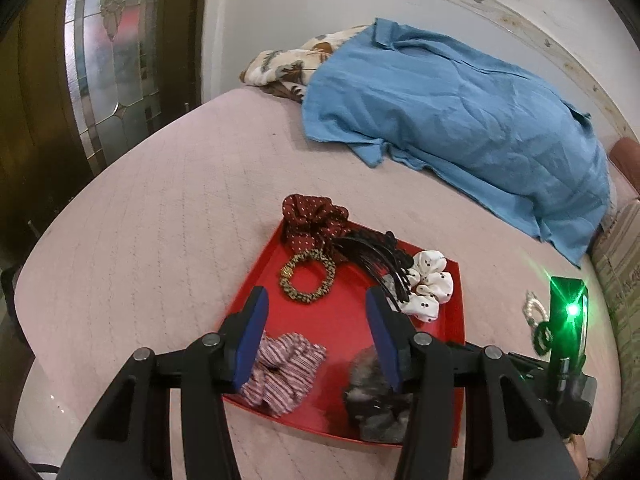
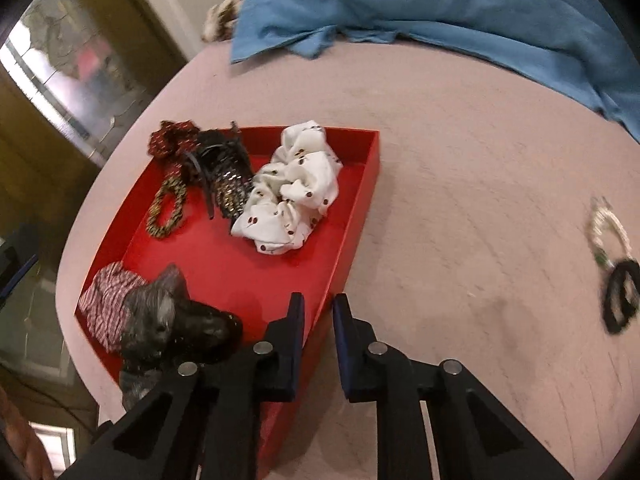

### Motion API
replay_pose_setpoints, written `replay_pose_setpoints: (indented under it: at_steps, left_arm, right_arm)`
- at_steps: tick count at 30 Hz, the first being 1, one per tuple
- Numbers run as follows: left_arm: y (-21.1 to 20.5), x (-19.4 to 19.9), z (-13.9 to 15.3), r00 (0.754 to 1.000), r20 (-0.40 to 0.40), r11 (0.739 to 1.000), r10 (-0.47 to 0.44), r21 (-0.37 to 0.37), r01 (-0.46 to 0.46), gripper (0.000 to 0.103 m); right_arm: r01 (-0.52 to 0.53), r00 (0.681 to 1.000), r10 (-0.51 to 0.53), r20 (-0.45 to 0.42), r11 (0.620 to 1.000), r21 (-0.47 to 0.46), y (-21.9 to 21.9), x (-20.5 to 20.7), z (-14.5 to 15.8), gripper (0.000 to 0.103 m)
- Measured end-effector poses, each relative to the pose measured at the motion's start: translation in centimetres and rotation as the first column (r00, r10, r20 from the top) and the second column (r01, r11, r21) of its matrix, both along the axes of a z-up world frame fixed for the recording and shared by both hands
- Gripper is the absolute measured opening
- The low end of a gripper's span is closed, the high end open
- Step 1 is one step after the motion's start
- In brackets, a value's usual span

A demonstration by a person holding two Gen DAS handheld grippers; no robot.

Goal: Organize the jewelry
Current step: 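Move both open grippers to the two black hair ties on the bed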

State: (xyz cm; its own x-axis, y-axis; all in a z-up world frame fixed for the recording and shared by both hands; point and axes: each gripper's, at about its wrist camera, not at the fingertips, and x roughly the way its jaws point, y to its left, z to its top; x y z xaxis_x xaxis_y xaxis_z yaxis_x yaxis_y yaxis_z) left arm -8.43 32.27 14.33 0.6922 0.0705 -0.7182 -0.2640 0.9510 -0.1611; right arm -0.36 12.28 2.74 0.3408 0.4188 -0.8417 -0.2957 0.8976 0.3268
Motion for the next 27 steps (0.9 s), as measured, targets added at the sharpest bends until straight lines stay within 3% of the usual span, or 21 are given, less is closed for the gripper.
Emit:
replay_pose_setpoints:
  at_steps: [6,11,15,18,22,27]
  left_arm:
    - [-4.1,-0.1,0.5,0.998,-0.004,0.998,-0.061,-0.007,0.061,0.049]
    - [-8.8,0.4,0.7,0.991,-0.014,0.991,-0.135,0.015,0.135,0.049]
    - [-12.7,0.7,0.7,0.98,-0.026,0.98,-0.198,0.011,0.199,0.049]
    - [-15.9,1.0,0.6,0.965,-0.026,0.965,-0.261,0.008,0.261,0.049]
    - [-20.8,2.2,-0.6,0.937,-0.045,0.938,-0.346,0.011,0.347,0.049]
    - [-26.3,4.8,-3.6,0.903,-0.087,0.907,-0.421,-0.031,0.42,0.049]
  right_arm:
    - [0.064,0.998,-0.064,0.001,0.998,0.007,-5.3,-1.6,-1.1,0.012]
    - [0.093,0.996,-0.094,0.006,0.994,0.051,-9.1,-3.2,-0.4,0.013]
    - [0.107,0.993,-0.111,0.03,0.987,0.121,-12.4,-4.3,1.2,0.025]
    - [0.125,0.987,-0.139,0.078,0.979,0.158,-16.4,-5.3,2.3,0.037]
    - [0.219,0.964,-0.236,0.119,0.965,0.141,-23.1,-5.7,2.1,0.037]
    - [0.313,0.941,-0.325,0.093,0.942,0.12,-28.8,-3.8,0.6,0.037]
